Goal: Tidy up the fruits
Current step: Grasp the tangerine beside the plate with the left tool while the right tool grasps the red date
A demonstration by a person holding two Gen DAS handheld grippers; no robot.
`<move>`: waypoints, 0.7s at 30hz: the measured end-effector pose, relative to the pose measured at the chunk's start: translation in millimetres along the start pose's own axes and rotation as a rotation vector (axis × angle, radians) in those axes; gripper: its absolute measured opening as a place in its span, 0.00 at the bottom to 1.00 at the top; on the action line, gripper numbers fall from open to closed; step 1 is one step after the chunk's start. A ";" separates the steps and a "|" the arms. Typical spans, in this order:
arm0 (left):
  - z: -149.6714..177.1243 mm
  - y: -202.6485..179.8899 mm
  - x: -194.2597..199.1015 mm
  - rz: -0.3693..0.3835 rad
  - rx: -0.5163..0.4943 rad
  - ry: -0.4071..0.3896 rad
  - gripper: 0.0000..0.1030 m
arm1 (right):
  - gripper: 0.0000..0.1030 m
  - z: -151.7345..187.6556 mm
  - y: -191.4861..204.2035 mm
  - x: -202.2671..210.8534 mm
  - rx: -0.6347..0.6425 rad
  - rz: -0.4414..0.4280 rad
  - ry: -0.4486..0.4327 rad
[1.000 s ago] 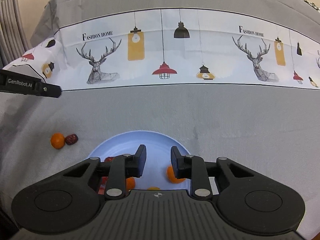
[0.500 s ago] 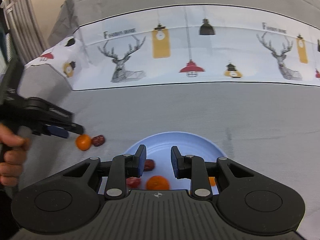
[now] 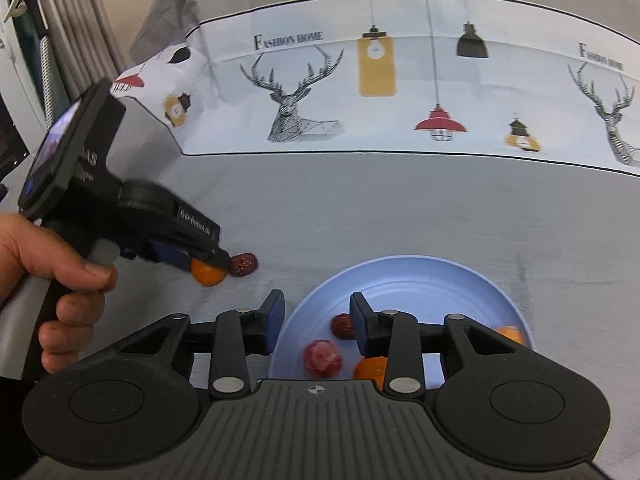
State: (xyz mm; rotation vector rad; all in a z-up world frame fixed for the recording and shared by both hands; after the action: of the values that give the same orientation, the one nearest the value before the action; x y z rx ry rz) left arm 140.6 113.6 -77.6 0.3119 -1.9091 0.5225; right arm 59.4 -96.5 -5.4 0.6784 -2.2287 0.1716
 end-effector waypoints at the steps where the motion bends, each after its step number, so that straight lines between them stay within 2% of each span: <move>1: -1.6 3.9 3.5 -0.007 0.018 -0.015 0.37 | 0.38 -1.2 2.0 -2.3 0.003 -0.006 0.001; 5: -12.4 24.2 14.0 -0.062 0.106 -0.083 0.37 | 0.38 -9.6 14.4 -14.6 0.027 -0.027 -0.004; 7: -12.1 31.2 11.2 -0.087 0.141 -0.064 0.37 | 0.38 -15.8 22.7 -22.4 0.054 -0.033 -0.011; 10: -9.6 37.3 5.7 -0.074 0.193 -0.021 0.37 | 0.38 -25.7 35.8 -35.7 0.090 -0.052 -0.020; 17: -10.9 34.5 7.0 -0.094 0.153 -0.036 0.37 | 0.38 -39.8 59.3 -74.9 0.122 -0.083 0.008; 21: -12.1 34.3 5.3 -0.094 0.152 -0.035 0.38 | 0.43 -43.1 65.3 -98.1 0.128 -0.068 0.041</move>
State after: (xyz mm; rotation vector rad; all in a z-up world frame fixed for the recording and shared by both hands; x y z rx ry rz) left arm 133.0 149.6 -76.1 0.5099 -1.8822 0.6045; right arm 107.3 13.9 -41.1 0.8119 -2.1657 0.2930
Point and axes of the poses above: each gripper's, at about its wrist camera, not at the fingertips, and x roughly against the way its jaws point, y to its left, z to its underside, the point moved 5 cm from there along -x, roughly the way its jaws point, and after that the axes turned 14 degrees about x, right-handed, at the moved point
